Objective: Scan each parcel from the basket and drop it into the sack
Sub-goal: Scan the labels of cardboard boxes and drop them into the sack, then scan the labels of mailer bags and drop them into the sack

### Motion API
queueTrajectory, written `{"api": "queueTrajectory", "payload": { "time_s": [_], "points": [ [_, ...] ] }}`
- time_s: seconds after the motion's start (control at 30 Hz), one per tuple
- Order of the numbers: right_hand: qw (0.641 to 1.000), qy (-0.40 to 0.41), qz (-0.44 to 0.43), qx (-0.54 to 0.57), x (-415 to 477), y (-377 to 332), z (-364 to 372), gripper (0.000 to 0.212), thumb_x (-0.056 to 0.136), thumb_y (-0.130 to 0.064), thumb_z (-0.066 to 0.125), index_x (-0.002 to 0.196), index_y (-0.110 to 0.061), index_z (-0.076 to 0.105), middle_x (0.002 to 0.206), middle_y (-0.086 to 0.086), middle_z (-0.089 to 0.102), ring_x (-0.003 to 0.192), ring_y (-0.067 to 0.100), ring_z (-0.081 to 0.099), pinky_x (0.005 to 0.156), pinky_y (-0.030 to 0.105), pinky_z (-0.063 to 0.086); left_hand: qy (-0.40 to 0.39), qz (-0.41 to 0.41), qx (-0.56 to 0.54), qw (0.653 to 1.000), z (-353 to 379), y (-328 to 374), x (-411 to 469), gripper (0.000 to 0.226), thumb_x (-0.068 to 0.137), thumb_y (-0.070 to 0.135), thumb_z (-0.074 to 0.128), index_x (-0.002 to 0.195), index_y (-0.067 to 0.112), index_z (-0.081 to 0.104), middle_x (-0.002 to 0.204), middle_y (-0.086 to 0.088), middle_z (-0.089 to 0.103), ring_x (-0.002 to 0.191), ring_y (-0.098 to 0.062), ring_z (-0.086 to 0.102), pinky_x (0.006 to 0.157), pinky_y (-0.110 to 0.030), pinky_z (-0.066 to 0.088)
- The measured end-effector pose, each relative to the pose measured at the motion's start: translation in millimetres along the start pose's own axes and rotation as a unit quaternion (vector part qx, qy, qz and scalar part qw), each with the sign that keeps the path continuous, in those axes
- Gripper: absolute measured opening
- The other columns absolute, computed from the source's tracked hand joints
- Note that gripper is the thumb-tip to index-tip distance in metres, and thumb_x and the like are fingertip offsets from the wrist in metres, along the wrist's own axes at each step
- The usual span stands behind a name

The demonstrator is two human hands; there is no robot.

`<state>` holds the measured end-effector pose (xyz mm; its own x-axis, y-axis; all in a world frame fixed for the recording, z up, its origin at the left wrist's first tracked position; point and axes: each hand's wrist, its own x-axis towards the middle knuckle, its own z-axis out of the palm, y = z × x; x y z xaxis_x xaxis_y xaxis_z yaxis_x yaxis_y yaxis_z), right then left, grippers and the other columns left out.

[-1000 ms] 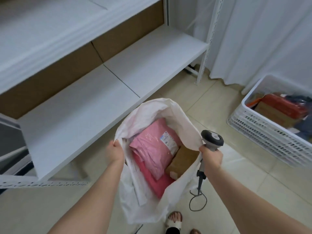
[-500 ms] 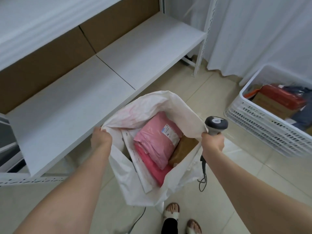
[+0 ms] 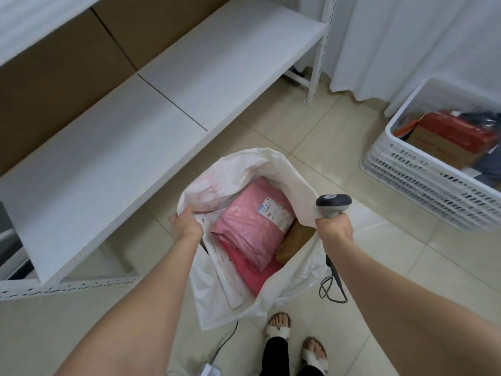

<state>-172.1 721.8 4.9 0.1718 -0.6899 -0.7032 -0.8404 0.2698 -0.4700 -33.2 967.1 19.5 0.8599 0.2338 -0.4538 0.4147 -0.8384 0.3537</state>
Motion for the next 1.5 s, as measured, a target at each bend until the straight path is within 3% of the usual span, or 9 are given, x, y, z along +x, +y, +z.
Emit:
{"api": "queueTrajectory", "payload": {
  "time_s": [0.3,0.47,0.53,0.6,0.77,0.9,1.2,1.33,1.5],
  "points": [
    [0.998,-0.041,-0.05,0.012,-27.8,-7.7,-28.9,0.018,0.092,-0.018,0.062,0.104,-0.013,0.049,0.089,0.007,0.057,0.083,0.026,0.057,0.078,0.038,0.05,-0.041,-0.01,0.051,0.998,-19.7,45.5,-36.0,0.051,0.094,0.006,0.04,0.142,0.023,0.044,0.148,-0.015,0.024,0.129,-0.035,0.04,0.105,-0.043,0.041],
    [0.994,-0.061,-0.079,0.051,-57.0,-24.2,-58.9,0.018,0.089,-0.017,0.063,0.103,-0.012,0.053,0.095,0.01,0.066,0.092,0.028,0.068,0.078,0.039,0.054,-0.059,0.029,0.04,0.997,-40.7,84.1,-79.5,0.048,0.094,0.007,0.041,0.14,0.022,0.047,0.147,-0.015,0.025,0.124,-0.038,0.046,0.104,-0.037,0.041],
    [0.991,-0.069,-0.093,0.07,-71.1,-32.8,-73.2,0.018,0.087,-0.017,0.065,0.101,-0.011,0.056,0.091,0.01,0.066,0.089,0.028,0.067,0.079,0.04,0.055,-0.058,0.044,0.027,0.997,-48.4,101.1,-100.1,0.049,0.095,0.004,0.037,0.14,0.02,0.046,0.149,-0.016,0.023,0.126,-0.037,0.045,0.104,-0.036,0.037],
    [0.987,-0.079,-0.105,0.092,-85.9,-40.8,-89.4,0.011,0.085,-0.012,0.067,0.085,-0.011,0.055,0.079,0.007,0.062,0.08,0.025,0.064,0.08,0.041,0.055,-0.061,0.056,0.004,0.997,-55.3,117.5,-120.0,0.048,0.096,0.002,0.035,0.141,0.016,0.045,0.15,-0.015,0.023,0.127,-0.036,0.044,0.105,-0.036,0.035],
    [0.972,-0.118,-0.131,0.157,-121.1,-60.3,-140.0,0.014,0.083,-0.005,0.066,0.076,-0.011,0.055,0.067,0.007,0.057,0.057,0.017,0.051,0.064,0.033,0.046,-0.085,0.145,-0.032,0.985,-72.1,161.2,-175.4,0.041,0.095,0.004,0.042,0.135,0.013,0.051,0.143,-0.015,0.041,0.13,-0.033,0.042,0.104,-0.035,0.038],
    [0.958,-0.143,-0.129,0.213,-145.3,-74.6,-190.8,0.013,0.086,0.0,0.059,0.078,-0.008,0.054,0.061,0.007,0.05,0.051,0.014,0.044,0.051,0.026,0.037,-0.094,0.183,-0.039,0.978,-80.4,199.5,-210.0,0.043,0.095,0.001,0.036,0.132,0.014,0.055,0.147,-0.014,0.034,0.128,-0.033,0.044,0.11,-0.036,0.035],
    [0.935,-0.094,-0.145,0.31,-162.6,-80.1,-291.8,0.014,0.085,0.004,0.056,0.074,-0.003,0.052,0.05,0.009,0.051,0.04,0.018,0.047,0.046,0.026,0.04,-0.158,0.319,-0.037,0.934,-74.5,293.8,-277.2,0.042,0.093,0.003,0.042,0.129,0.017,0.057,0.144,-0.013,0.039,0.125,-0.03,0.047,0.108,-0.032,0.037],
    [0.93,-0.061,-0.147,0.331,-153.8,-71.9,-320.9,0.004,0.086,0.002,0.058,0.083,0.0,0.056,0.053,0.01,0.052,0.037,0.016,0.046,0.046,0.024,0.041,-0.19,0.358,-0.021,0.914,-51.4,320.9,-307.2,0.038,0.092,0.005,0.045,0.125,0.017,0.059,0.143,-0.013,0.04,0.124,-0.03,0.047,0.106,-0.033,0.039],
    [0.933,-0.043,-0.138,0.33,-126.7,-58.5,-365.7,0.007,0.076,-0.004,0.063,0.073,-0.002,0.057,0.051,0.009,0.054,0.04,0.021,0.048,0.059,0.034,0.048,-0.22,0.389,-0.003,0.895,-11.0,360.8,-346.7,0.035,0.09,0.006,0.049,0.12,0.017,0.062,0.137,-0.014,0.047,0.119,-0.029,0.051,0.107,-0.036,0.04]
  ]
}}
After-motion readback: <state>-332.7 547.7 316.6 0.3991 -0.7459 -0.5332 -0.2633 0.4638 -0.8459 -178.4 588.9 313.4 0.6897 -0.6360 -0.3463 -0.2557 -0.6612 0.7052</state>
